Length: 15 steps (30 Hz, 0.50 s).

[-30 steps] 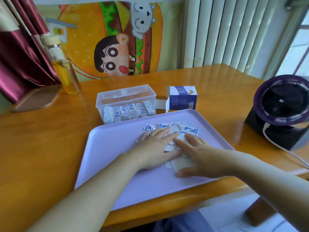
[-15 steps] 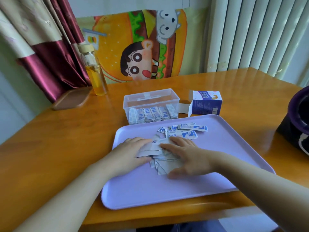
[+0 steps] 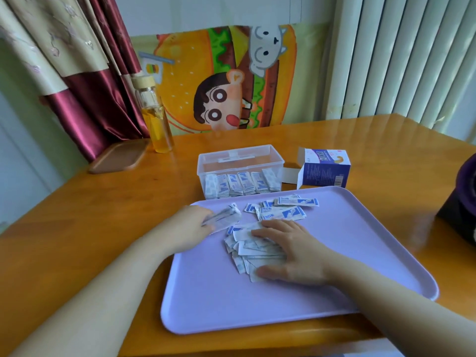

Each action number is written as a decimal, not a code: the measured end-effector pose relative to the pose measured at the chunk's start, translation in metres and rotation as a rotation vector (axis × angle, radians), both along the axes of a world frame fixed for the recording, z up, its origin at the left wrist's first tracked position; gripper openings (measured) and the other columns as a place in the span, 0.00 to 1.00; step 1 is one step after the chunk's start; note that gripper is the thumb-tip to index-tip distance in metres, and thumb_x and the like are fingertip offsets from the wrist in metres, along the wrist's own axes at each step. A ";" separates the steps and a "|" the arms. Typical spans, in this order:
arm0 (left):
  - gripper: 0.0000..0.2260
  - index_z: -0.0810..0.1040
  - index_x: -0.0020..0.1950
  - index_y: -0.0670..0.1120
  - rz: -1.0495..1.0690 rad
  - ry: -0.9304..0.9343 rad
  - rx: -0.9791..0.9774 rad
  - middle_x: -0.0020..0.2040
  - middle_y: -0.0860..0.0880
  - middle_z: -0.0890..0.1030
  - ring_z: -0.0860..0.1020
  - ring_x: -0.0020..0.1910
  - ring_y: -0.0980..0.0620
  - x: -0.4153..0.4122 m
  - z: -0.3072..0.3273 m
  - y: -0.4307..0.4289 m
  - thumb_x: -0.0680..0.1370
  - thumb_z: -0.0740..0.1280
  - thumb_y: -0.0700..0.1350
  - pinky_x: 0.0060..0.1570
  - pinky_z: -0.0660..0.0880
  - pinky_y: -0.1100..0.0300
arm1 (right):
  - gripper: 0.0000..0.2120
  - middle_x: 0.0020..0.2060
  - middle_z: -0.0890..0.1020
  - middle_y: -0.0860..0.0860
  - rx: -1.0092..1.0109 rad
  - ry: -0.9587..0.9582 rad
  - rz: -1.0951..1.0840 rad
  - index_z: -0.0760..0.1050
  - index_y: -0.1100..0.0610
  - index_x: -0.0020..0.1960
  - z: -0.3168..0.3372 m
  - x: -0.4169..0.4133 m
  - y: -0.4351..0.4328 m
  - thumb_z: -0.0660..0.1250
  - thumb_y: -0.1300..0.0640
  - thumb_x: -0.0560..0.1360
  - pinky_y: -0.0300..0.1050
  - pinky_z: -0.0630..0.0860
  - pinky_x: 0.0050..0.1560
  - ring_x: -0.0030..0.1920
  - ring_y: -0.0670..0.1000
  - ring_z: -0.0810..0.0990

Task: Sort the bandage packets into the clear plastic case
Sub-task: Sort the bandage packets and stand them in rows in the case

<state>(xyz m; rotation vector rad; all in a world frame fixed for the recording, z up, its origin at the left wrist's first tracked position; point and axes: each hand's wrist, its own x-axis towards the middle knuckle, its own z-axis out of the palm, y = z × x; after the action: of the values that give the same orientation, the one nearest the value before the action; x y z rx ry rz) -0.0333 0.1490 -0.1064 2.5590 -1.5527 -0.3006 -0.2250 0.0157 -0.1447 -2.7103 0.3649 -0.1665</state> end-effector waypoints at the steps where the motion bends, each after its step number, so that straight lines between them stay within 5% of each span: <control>1: 0.14 0.67 0.34 0.46 0.032 0.072 -0.028 0.32 0.49 0.69 0.66 0.30 0.53 0.002 0.004 0.004 0.79 0.61 0.44 0.29 0.58 0.60 | 0.34 0.72 0.60 0.43 0.004 0.009 0.010 0.62 0.41 0.72 0.002 -0.002 -0.001 0.69 0.38 0.69 0.38 0.49 0.70 0.72 0.46 0.55; 6: 0.04 0.80 0.49 0.46 0.197 0.666 -0.356 0.41 0.50 0.84 0.81 0.39 0.52 0.004 0.013 0.014 0.77 0.66 0.40 0.39 0.75 0.61 | 0.26 0.63 0.72 0.40 0.066 -0.093 -0.006 0.73 0.43 0.64 0.026 -0.002 -0.006 0.69 0.37 0.68 0.39 0.60 0.67 0.65 0.42 0.67; 10: 0.12 0.79 0.55 0.42 0.178 1.202 -0.507 0.46 0.45 0.84 0.83 0.42 0.50 -0.013 0.012 -0.007 0.72 0.67 0.38 0.41 0.80 0.59 | 0.20 0.50 0.81 0.42 0.599 -0.296 -0.219 0.75 0.48 0.59 0.048 0.028 -0.021 0.70 0.42 0.70 0.40 0.75 0.49 0.48 0.42 0.79; 15: 0.12 0.78 0.57 0.42 0.228 1.349 -0.577 0.50 0.42 0.84 0.83 0.46 0.48 -0.019 0.004 -0.035 0.76 0.64 0.35 0.46 0.81 0.54 | 0.04 0.35 0.78 0.53 0.991 -0.299 -0.229 0.79 0.56 0.41 0.042 0.062 -0.043 0.70 0.56 0.73 0.39 0.68 0.36 0.31 0.46 0.74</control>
<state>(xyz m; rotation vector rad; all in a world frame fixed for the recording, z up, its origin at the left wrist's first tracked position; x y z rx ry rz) -0.0525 0.1140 -0.1024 1.3913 -0.6416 -1.0496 -0.1633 -0.0270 -0.1029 -1.6391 0.4976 -0.3410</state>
